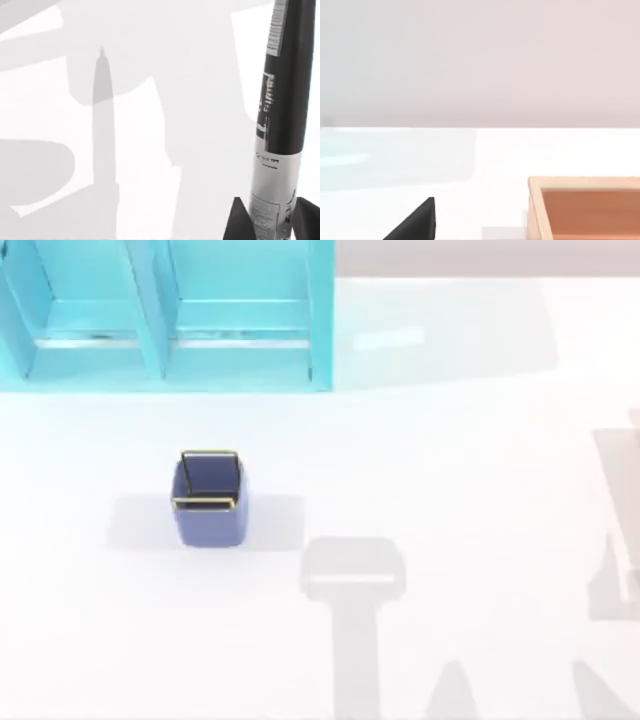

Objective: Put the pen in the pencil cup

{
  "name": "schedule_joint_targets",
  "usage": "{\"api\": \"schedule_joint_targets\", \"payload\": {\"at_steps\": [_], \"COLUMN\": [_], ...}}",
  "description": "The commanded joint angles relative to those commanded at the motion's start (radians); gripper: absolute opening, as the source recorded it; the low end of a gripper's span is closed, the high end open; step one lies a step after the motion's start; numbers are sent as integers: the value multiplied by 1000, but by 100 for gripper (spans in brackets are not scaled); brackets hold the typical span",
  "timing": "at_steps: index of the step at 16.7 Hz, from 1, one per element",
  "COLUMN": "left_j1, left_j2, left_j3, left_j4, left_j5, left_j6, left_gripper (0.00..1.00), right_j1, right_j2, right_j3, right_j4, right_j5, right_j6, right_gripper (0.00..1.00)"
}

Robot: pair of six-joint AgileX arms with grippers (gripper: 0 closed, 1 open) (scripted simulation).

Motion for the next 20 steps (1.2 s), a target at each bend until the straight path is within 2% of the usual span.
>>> {"api": "schedule_joint_targets", "payload": {"at_steps": [5, 10, 12, 14, 16, 20], "left_j1": [100, 97, 75, 22, -64, -308], "left_j2": [-130, -130, -132, -134, -133, -114], "left_j3": [29, 27, 25, 20, 8, -47], "left_j4": [-182, -184, -158, -94, 12, 310], "left_j5": [6, 4, -20, -77, -169, -427], "left_j6": [135, 139, 138, 139, 144, 163], "left_gripper": [0, 0, 0, 0, 0, 0], "right_j1": [0, 0, 0, 0, 0, 0], "right_j2": [0, 0, 0, 0, 0, 0], "right_j3": [0, 0, 0, 0, 0, 0], "right_j4": [0, 0, 0, 0, 0, 0], "right_j5": [0, 0, 0, 0, 0, 0], "right_j6": [0, 0, 0, 0, 0, 0], "right_gripper": [100, 100, 100, 100, 100, 100]}}
